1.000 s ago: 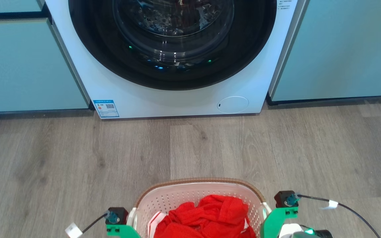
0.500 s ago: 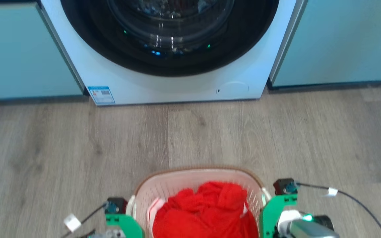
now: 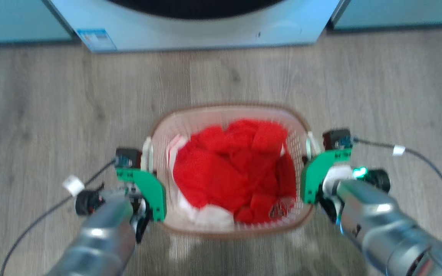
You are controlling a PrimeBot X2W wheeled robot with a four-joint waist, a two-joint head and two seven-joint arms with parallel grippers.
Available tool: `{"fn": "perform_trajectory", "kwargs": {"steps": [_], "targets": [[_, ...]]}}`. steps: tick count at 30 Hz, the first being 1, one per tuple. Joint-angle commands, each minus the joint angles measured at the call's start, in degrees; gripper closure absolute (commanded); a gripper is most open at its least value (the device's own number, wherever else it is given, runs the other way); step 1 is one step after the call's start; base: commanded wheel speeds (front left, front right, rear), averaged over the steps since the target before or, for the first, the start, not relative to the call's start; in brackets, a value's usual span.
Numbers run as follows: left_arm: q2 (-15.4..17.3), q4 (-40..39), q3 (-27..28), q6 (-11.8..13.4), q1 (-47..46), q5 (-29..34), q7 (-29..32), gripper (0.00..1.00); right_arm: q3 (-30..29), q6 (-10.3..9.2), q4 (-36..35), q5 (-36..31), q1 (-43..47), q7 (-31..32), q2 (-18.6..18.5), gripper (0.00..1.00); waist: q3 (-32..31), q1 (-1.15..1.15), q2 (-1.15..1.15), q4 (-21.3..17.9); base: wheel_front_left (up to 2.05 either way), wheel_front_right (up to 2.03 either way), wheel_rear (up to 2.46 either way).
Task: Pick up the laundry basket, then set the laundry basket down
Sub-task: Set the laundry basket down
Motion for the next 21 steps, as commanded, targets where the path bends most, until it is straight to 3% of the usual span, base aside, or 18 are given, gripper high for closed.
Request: {"fn": "perform_trajectory", "kwargs": {"steps": [1,12,21], "targets": [[1.7,0.1,1.1,0.6,-3.4,0.8,-1.2,1.00,0.1,0.34,-0.1,-0.7,-1.8,-1.3,0.0,1.00,6.5,0.00,0.00,0.5,0.00,0.00,0.00],[1.6,0.2,1.4,1.7,-13.8,1.9,-5.1,1.00,-2.5,0.34,1.1,-2.6,-11.6,-3.9,-0.2,1.00,20.5,0.00,0.00,1.7,0.00,0.00,0.00],[1.5,0.0,1.3,2.6,-17.5,2.7,-6.7,1.00,-6.4,0.34,1.1,-7.0,-14.7,-4.7,-1.4,1.00,27.3,0.00,0.00,2.2,0.00,0.00,0.00]]}}
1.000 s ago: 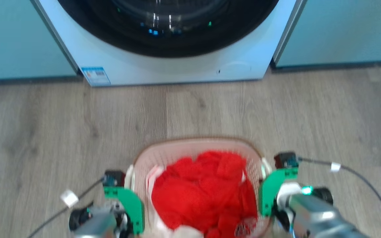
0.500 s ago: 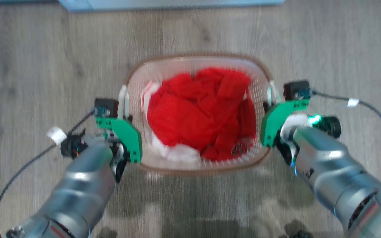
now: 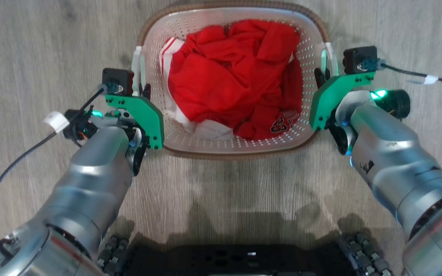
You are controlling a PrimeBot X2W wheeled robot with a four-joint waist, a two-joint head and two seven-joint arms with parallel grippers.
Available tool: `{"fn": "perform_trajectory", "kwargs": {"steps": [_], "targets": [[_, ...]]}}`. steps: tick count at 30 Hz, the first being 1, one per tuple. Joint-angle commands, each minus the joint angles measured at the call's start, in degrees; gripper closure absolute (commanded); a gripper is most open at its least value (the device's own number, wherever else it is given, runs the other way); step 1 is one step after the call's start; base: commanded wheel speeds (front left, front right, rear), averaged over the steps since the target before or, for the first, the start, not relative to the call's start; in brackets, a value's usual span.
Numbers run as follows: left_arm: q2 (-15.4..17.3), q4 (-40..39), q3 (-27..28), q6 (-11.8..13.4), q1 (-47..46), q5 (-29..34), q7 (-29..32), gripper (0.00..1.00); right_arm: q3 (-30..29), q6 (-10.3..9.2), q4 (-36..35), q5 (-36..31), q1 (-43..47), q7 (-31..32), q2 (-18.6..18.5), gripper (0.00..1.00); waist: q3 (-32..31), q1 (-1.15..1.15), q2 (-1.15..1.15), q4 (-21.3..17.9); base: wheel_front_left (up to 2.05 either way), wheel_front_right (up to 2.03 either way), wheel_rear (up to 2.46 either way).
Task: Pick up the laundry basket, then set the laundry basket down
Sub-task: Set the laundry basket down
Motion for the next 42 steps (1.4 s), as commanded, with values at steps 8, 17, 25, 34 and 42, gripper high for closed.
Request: {"fn": "perform_trajectory", "kwargs": {"steps": [8,17,25,34,42], "targets": [[1.6,-0.4,0.9,1.1,-2.7,1.5,-1.2,1.00,-3.6,0.34,-0.2,-4.9,0.3,-1.2,-0.3,1.00,4.6,-0.02,0.00,0.5,0.00,0.00,0.00],[1.6,-1.7,1.7,1.6,-3.5,2.6,-1.2,1.00,-8.3,0.34,-0.2,-9.8,0.2,-1.4,0.0,1.00,5.7,-0.02,0.00,0.5,0.00,0.00,0.00],[1.6,-1.9,2.1,1.6,-3.4,3.5,-1.2,1.00,-11.8,0.34,-0.2,-13.5,0.1,-1.3,0.4,1.00,6.5,-0.02,0.00,0.6,0.00,0.00,0.00],[1.6,-2.0,2.8,1.7,-2.9,3.3,-1.2,0.99,-16.7,0.34,-0.2,-18.5,0.6,-1.0,0.8,0.76,6.6,-0.02,0.00,0.5,0.00,0.00,0.00],[1.6,-1.7,2.6,1.8,-1.9,1.7,-1.1,0.18,-20.5,0.34,-0.2,-22.2,1.1,-0.8,1.1,0.00,5.4,-0.02,0.00,0.3,0.00,0.00,0.00]]}}
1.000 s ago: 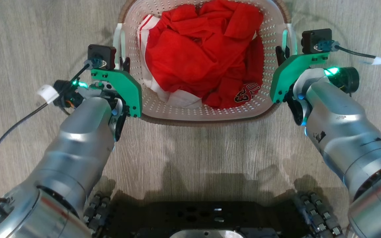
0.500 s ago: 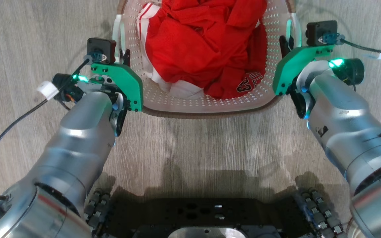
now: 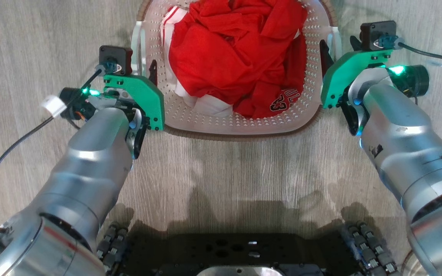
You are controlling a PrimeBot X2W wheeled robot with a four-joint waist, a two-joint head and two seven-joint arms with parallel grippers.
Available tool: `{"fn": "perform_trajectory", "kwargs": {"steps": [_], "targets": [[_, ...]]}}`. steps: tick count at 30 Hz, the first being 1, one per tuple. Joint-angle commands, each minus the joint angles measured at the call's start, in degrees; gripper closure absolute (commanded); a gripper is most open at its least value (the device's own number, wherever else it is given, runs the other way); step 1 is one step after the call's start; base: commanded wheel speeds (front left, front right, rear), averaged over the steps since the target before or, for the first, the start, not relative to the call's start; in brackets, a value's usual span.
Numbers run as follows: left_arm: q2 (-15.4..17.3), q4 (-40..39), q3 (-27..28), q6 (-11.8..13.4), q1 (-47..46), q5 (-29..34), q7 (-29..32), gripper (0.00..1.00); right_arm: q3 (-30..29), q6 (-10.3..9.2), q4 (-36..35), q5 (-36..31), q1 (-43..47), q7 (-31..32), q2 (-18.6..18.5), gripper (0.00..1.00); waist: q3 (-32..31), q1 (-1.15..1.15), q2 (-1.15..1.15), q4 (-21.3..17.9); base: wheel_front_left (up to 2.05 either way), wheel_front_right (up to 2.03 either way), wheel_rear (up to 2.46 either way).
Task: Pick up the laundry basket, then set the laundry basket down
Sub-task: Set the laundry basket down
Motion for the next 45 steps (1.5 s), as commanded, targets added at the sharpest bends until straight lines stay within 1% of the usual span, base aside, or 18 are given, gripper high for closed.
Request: {"fn": "perform_trajectory", "kwargs": {"steps": [1,2,3,9,14,18,21,24,25,26,27,28,32,36,40,45], "targets": [[1.5,0.1,0.8,0.4,1.6,-0.4,-0.1,0.08,0.0,0.32,-0.3,-0.8,3.4,0.0,1.1,0.00,-0.3,0.00,0.00,0.0,0.00,0.00,0.00],[1.5,0.1,0.7,0.4,1.7,-0.6,0.0,0.03,-0.4,0.32,-0.3,-1.3,3.4,0.0,1.1,0.00,-0.4,0.00,0.00,0.0,0.00,0.00,0.00],[1.5,0.1,0.6,0.4,1.8,-0.8,0.0,0.00,-0.9,0.32,-0.3,-1.7,3.4,0.0,1.1,0.00,-0.6,0.00,0.00,0.0,0.00,0.00,0.00],[1.5,0.0,0.0,0.6,2.4,-1.8,-0.1,0.00,-2.7,0.32,-0.3,-3.2,3.6,-0.3,1.1,0.00,-2.2,0.00,0.00,0.1,0.00,0.00,0.00],[1.5,-1.3,0.9,1.1,2.5,-2.0,-0.3,0.00,-3.1,0.32,-0.3,-3.4,3.6,-0.8,1.1,0.00,-4.6,0.00,0.00,0.0,0.00,0.00,0.00],[2.9,-5.8,3.5,2.0,2.9,0.5,-0.3,0.00,-4.0,0.32,-1.8,-3.7,3.6,-1.0,1.2,0.00,-7.2,0.00,0.00,-0.4,0.00,0.00,0.00],[4.4,-10.5,6.5,2.8,4.6,3.5,-0.3,0.00,-6.7,0.32,-4.0,-5.0,4.0,-1.0,1.2,0.00,-9.4,0.00,0.00,-0.8,0.00,0.00,0.00],[5.7,-15.2,10.6,3.6,7.2,6.8,-0.3,0.00,-9.8,0.32,-7.2,-7.8,5.5,-1.0,1.2,0.00,-12.0,0.00,0.00,-1.2,0.00,0.00,0.00],[5.7,-15.2,10.6,3.6,7.2,6.8,-0.3,0.00,-9.8,0.32,-7.2,-7.8,5.5,-1.0,1.2,0.00,-12.0,0.00,0.00,-1.2,0.00,0.00,0.00],[6.0,-16.8,12.1,3.8,8.1,8.0,-0.3,0.00,-10.7,0.32,-8.5,-8.9,6.2,-1.0,1.2,0.00,-12.9,0.00,0.00,-1.3,0.00,0.00,0.00],[6.5,-19.8,14.7,3.9,10.3,10.7,-0.3,0.00,-12.6,0.32,-11.3,-11.2,7.9,-1.0,1.2,0.00,-14.7,0.00,0.00,-1.5,0.00,0.00,0.00],[6.5,-19.8,14.7,3.9,10.3,10.7,-0.3,0.00,-12.6,0.32,-11.3,-11.2,7.9,-1.0,1.2,0.00,-14.7,0.00,0.00,-1.5,0.00,0.00,0.00],[7.1,-25.5,20.0,3.8,15.0,16.1,-0.3,0.00,-15.9,0.32,-17.3,-15.0,12.1,-1.1,1.2,0.00,-18.7,0.00,0.00,-1.7,0.00,0.00,0.00],[6.9,-30.9,24.9,3.5,20.0,21.1,-0.3,0.00,-18.6,0.32,-23.9,-18.7,16.6,-1.1,1.2,0.00,-22.6,0.00,0.00,-1.7,0.00,0.00,0.00],[6.2,-36.6,29.3,2.9,25.4,25.6,-0.3,0.00,-20.2,0.32,-30.5,-20.6,22.1,-1.1,1.2,0.00,-26.5,0.00,0.00,-1.6,0.00,0.00,0.00],[5.5,-43.9,34.0,2.7,32.5,30.7,-0.3,0.00,-21.2,0.32,-36.9,-21.7,28.4,-1.1,1.2,0.00,-30.7,0.00,0.00,-1.7,0.00,0.00,0.00]]}}
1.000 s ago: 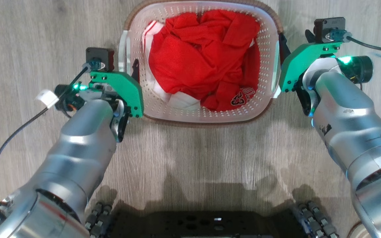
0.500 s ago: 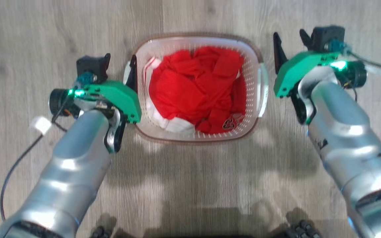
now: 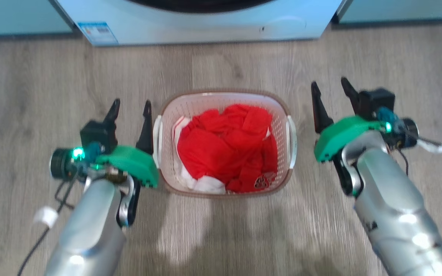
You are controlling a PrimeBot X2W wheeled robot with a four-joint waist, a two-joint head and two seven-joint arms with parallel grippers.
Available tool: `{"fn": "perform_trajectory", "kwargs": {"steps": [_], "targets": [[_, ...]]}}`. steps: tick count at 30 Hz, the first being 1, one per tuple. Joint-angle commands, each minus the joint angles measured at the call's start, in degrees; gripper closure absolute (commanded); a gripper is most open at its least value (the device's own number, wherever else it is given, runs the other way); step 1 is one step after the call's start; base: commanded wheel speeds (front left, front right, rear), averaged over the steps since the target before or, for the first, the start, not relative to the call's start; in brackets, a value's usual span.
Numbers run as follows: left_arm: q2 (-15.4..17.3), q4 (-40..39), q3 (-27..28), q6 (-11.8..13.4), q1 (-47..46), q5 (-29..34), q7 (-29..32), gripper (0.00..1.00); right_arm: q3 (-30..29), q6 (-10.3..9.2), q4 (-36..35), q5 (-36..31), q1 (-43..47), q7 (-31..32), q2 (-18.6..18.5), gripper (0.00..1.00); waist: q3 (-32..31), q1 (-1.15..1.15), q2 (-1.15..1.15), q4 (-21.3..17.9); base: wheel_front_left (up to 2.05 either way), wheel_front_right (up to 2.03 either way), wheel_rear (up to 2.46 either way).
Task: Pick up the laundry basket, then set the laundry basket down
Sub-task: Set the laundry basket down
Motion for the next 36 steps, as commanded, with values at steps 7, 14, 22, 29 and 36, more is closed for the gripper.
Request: {"fn": "perform_trajectory", "kwargs": {"steps": [7,14,22,29,36], "targets": [[-0.5,-10.6,6.9,-0.1,8.1,5.3,-0.3,0.00,-1.7,0.32,-11.4,-2.1,9.3,-0.7,1.0,0.00,-6.4,0.00,-0.01,0.0,0.00,0.00,0.00],[-1.4,-17.1,11.7,0.3,16.1,7.3,-0.3,0.00,-2.9,0.32,-19.4,-2.2,17.1,-0.7,1.0,0.00,-10.6,0.00,-0.01,-0.9,0.00,0.00,0.00],[-2.1,-22.1,13.8,-0.3,23.8,9.0,-0.3,0.00,-4.2,0.32,-24.8,-2.5,24.4,-0.7,1.0,0.00,-15.4,0.00,-0.01,-2.0,0.00,0.00,0.00],[-2.6,-24.8,14.5,-0.4,27.9,9.1,-0.3,0.00,-4.7,0.32,-27.1,-2.6,28.4,-0.7,1.0,0.00,-18.3,0.00,-0.01,-2.3,0.00,0.00,0.00],[-2.9,-26.0,15.0,0.1,31.8,10.0,-0.3,0.00,-5.4,0.32,-28.8,-2.6,31.9,-0.7,1.0,0.00,-21.0,0.00,-0.01,-2.7,0.00,0.00,0.00]]}}
